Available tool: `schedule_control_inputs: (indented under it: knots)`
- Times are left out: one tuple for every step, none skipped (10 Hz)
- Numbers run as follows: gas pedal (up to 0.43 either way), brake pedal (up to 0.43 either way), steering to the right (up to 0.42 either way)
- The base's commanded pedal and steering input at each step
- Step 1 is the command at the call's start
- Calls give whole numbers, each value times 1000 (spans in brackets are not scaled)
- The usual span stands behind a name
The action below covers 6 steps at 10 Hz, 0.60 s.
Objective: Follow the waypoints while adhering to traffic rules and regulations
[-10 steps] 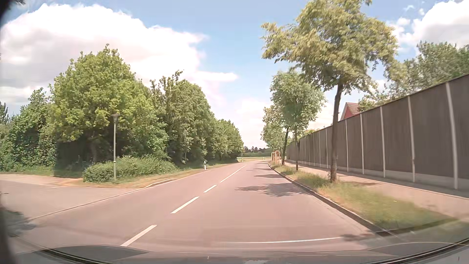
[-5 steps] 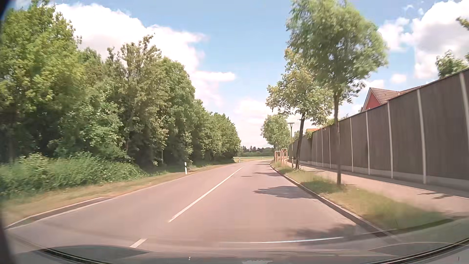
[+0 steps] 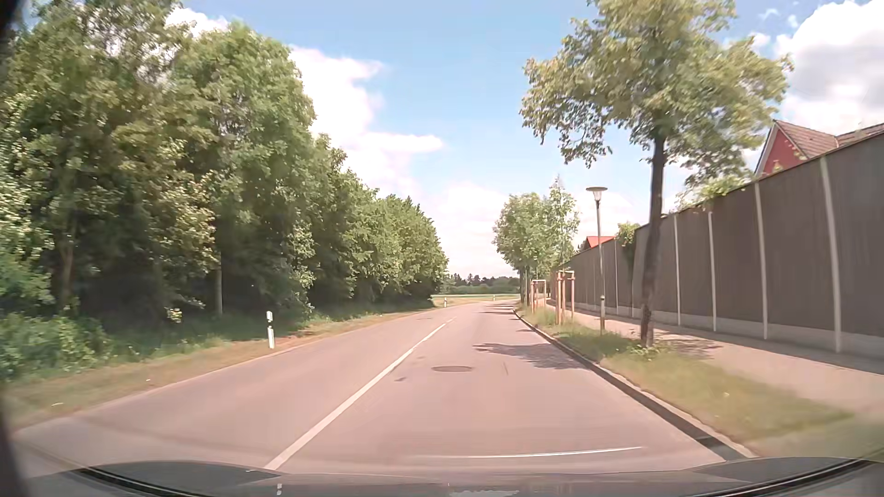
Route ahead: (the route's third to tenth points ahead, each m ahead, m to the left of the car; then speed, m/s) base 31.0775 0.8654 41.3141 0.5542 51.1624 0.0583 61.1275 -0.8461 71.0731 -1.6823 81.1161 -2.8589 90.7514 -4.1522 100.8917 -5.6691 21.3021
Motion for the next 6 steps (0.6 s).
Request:
schedule_control_inputs:
  knots:
    - [319,12,5]
    - [299,12,6]
    - [287,12,6]
    - [268,12,6]
    - [248,12,6]
    - [240,12,6]
